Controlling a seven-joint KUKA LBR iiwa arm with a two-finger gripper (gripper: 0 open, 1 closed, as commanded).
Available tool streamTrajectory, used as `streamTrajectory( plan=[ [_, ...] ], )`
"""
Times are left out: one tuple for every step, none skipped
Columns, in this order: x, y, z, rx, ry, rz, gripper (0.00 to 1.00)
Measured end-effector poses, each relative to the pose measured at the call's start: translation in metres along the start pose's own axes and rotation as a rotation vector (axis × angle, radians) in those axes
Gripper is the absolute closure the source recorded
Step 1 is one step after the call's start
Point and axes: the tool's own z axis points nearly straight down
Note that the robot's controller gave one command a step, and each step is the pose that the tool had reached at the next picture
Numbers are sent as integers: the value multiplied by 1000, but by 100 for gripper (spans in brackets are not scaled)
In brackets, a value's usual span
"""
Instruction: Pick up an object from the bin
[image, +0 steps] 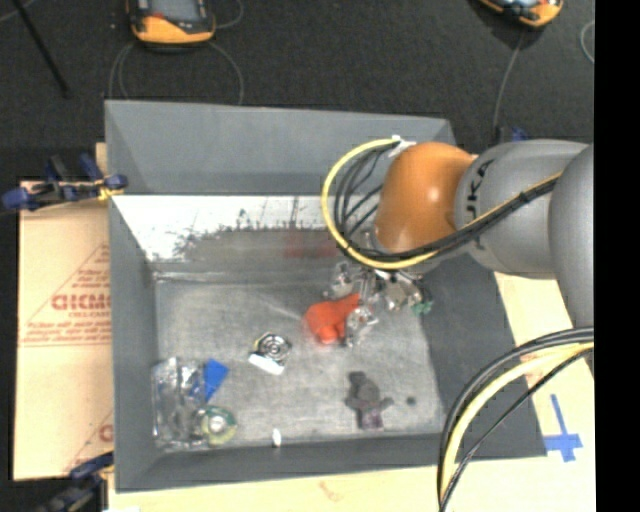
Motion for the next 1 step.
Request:
streamTrajectory(
  plan=[
    [-3,-2,-50,1,6,1,100]
  ],
)
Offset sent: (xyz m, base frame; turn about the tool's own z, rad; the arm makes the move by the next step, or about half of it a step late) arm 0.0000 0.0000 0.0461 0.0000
